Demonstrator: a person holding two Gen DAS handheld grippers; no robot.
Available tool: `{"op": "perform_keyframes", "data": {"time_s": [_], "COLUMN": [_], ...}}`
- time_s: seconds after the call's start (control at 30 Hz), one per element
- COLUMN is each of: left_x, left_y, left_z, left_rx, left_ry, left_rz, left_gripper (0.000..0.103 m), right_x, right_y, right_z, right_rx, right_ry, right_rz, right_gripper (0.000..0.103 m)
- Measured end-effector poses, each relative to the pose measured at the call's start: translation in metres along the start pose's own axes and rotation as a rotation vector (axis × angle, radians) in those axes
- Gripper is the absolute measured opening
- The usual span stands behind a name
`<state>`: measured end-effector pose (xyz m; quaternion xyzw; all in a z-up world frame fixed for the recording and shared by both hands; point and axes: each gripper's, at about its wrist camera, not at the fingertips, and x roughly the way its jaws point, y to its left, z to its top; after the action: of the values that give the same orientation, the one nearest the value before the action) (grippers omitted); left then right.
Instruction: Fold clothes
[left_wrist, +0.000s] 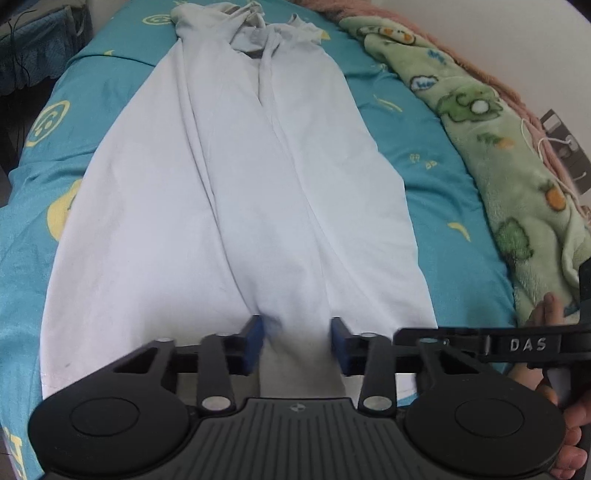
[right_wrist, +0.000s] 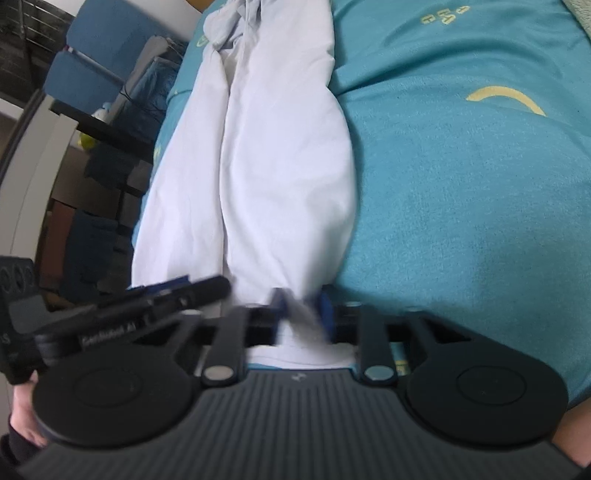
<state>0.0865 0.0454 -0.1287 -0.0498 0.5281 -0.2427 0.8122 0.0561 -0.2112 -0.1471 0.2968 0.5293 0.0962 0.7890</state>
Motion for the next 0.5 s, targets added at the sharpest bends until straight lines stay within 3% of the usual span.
{"op": "perform_keyframes", "data": {"time_s": [0.03, 0.13, 0.3, 0.5], "left_x": [-0.001, -0.024, -0.076, -0.118], "left_y": [0.004, 0.011, 0.034, 0.076], "left_z": [0.000, -0.003, -0.020, -0.032], "left_rx": [-0.015, -0.069, -0.247, -0.465], "left_ry": [-0.011, -0.105, -0.294, -0.394], "left_rz": [-0.006, -0.086, -0.302, -0.500], "left_gripper": [0.007, 0.004, 0.001, 0.001], "right_x": [-0.002, -0.017, -0.065, -0.125], "right_y": [0.001, 0.005, 0.008, -0.006], "right_z": [0.000, 0.000, 0.005, 0.023], "right_rx": [-0.008, -0.010, -0.028, -0.023], "right_ry": [-0.001, -0.036, -0.142, -0.262], "right_rz": [0.002, 0.022, 0.053, 0.054], "right_gripper": [0.008, 0.006, 0.005, 0.005]}}
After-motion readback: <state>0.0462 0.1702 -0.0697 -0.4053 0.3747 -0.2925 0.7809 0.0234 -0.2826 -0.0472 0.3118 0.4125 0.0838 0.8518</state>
